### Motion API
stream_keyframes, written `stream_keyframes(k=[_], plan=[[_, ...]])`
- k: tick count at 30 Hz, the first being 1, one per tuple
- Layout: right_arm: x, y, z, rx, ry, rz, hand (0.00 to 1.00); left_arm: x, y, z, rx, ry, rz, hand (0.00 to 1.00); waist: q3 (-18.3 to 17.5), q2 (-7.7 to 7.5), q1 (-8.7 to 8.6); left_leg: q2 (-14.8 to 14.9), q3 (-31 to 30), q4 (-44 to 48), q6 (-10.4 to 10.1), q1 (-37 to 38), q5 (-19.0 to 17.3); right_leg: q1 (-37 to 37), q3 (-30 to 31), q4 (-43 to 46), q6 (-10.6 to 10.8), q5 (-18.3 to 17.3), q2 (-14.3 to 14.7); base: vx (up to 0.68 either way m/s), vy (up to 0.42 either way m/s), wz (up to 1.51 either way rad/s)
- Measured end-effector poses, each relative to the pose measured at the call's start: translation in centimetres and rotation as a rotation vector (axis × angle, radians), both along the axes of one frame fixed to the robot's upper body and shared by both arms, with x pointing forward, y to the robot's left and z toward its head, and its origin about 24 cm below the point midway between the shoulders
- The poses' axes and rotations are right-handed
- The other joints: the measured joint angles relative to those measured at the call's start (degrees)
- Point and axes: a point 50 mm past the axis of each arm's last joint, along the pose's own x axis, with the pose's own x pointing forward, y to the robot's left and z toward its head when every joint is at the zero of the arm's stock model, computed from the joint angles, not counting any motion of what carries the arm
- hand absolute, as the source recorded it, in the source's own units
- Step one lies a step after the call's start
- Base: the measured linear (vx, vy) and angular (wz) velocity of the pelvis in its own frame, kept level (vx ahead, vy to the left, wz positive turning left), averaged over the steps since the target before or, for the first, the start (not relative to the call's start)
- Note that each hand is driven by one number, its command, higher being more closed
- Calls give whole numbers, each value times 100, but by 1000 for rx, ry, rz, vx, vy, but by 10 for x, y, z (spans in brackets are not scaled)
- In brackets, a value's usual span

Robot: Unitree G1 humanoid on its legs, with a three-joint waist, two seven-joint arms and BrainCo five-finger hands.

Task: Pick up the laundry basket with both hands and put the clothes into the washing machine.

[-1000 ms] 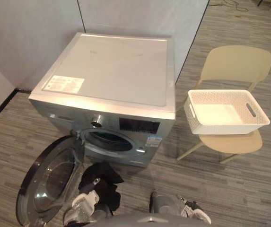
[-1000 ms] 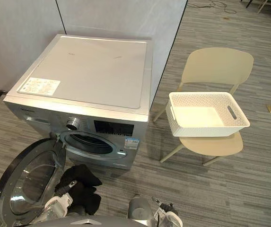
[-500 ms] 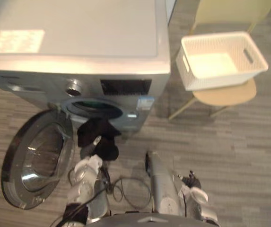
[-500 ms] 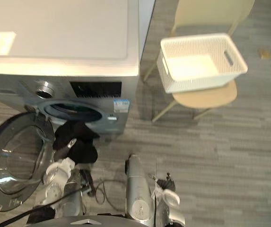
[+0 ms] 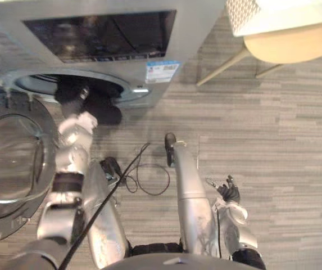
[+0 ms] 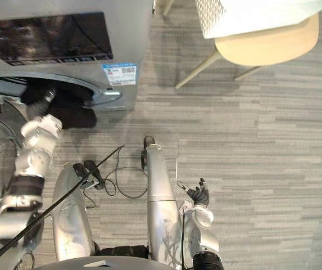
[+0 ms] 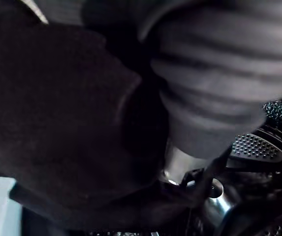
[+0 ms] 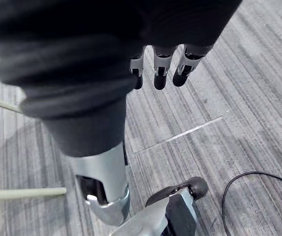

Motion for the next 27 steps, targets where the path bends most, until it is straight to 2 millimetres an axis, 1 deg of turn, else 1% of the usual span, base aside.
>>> stream_keyframes(k=[3,6,8,9,10,11,13,14,15,16,18,19,20,22,27], plan=[[0,2,1,22,-14,-13,0,5,12,37,31,-86,33,100,48,-7,-14,88,-12,112,0,-340,2,-316,0,2,34,82,70,-32,21,-16],[2,4,4,52,-50,-34,0,11,25,68,34,-138,57,100,74,-17,-92,126,-20,197,17,-644,-6,-586,-3,5,20,155,94,-18,51,-11],[1,4,4,61,-62,-47,0,18,27,95,76,-162,62,100,75,-19,-111,132,-32,252,34,-834,-15,-752,-2,4,42,192,100,-13,65,-7],[1,4,4,70,-65,-52,0,19,27,102,98,-164,66,100,76,-21,-120,134,-36,267,41,-875,-19,-787,-1,4,50,201,103,-13,59,-6],[1,4,4,85,-71,-59,0,20,27,120,149,-177,71,100,82,-32,-136,135,-30,282,46,-952,-21,-863,10,-11,66,232,110,-14,48,-6],[1,5,4,88,-72,-60,0,20,26,130,174,-192,73,100,86,-39,-139,136,-14,282,46,-984,-20,-900,18,-25,72,252,111,-17,58,-10],[0,7,4,112,-89,-73,0,14,22,178,327,-269,109,100,101,-69,-150,162,17,301,53,-1116,-20,-1032,54,-85,97,329,150,-21,60,-15],[0,6,5,119,-98,-79,0,11,21,193,366,-298,125,100,101,-69,-154,184,18,308,55,-1168,-19,-1069,53,-113,100,358,167,-19,55,-17],[-1,6,7,127,-116,-88,0,2,23,213,455,-357,165,100,103,-69,-177,198,19,311,76,-1266,-7,-1147,51,-160,99,403,179,-10,45,-13],[-4,5,7,138,-124,-101,0,-1,24,219,532,-354,206,100,110,-66,-156,202,20,334,86,-1346,0,-1223,51,-155,102,432,180,-14,60,-8],[-7,4,6,144,-131,-112,0,-2,20,229,624,-342,261,100,112,-67,-114,206,-16,404,91,-1433,-3,-1281,34,-110,104,437,175,-17,44,2],[-9,3,6,140,-138,-118,0,-5,20,237,711,-331,326,100,113,-67,-103,204,-66,488,101,-1541,-8,-1345,18,-68,111,458,169,-28,40,4],[-10,3,7,139,-141,-119,0,-5,19,239,735,-327,343,100,113,-67,-105,200,-74,513,108,-1570,-12,-1364,17,-57,119,469,167,-43,52,5],[-13,2,10,140,-163,-123,0,-9,19,249,865,-310,436,100,112,-67,-98,176,-67,546,139,-1696,3,-1457,27,-97,139,534,151,-48,50,2],[-23,0,6,137,-144,-133,0,-13,26,253,1037,-261,546,100,112,-67,-113,169,34,520,223,-1739,43,-1502,53,-232,155,682,90,-33,62,-5]])
